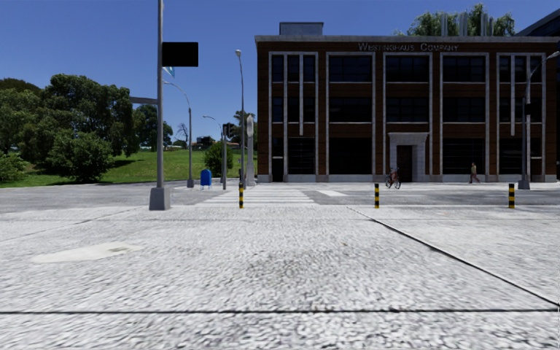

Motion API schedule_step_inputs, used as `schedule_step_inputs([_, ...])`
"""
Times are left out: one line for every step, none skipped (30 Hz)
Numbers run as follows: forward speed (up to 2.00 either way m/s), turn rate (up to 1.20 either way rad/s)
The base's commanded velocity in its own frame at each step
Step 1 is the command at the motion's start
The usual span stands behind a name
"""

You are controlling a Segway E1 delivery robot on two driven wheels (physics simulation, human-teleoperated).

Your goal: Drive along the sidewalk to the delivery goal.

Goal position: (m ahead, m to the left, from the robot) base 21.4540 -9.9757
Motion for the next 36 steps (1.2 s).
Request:
schedule_step_inputs([2.00,0.00])
schedule_step_inputs([2.00,0.00])
schedule_step_inputs([2.00,0.00])
schedule_step_inputs([2.00,0.00])
schedule_step_inputs([2.00,0.00])
schedule_step_inputs([2.00,0.00])
schedule_step_inputs([2.00,0.00])
schedule_step_inputs([2.00,0.00])
schedule_step_inputs([2.00,0.00])
schedule_step_inputs([2.00,0.00])
schedule_step_inputs([2.00,0.00])
schedule_step_inputs([2.00,0.00])
schedule_step_inputs([2.00,0.00])
schedule_step_inputs([2.00,0.00])
schedule_step_inputs([2.00,0.00])
schedule_step_inputs([2.00,0.00])
schedule_step_inputs([2.00,0.00])
schedule_step_inputs([2.00,0.00])
schedule_step_inputs([2.00,0.00])
schedule_step_inputs([2.00,0.00])
schedule_step_inputs([2.00,0.00])
schedule_step_inputs([2.00,0.00])
schedule_step_inputs([2.00,0.00])
schedule_step_inputs([2.00,0.00])
schedule_step_inputs([2.00,0.00])
schedule_step_inputs([2.00,0.00])
schedule_step_inputs([2.00,0.00])
schedule_step_inputs([2.00,0.00])
schedule_step_inputs([2.00,0.00])
schedule_step_inputs([2.00,0.00])
schedule_step_inputs([2.00,0.00])
schedule_step_inputs([2.00,0.00])
schedule_step_inputs([2.00,0.00])
schedule_step_inputs([2.00,0.00])
schedule_step_inputs([2.00,0.00])
schedule_step_inputs([2.00,0.00])
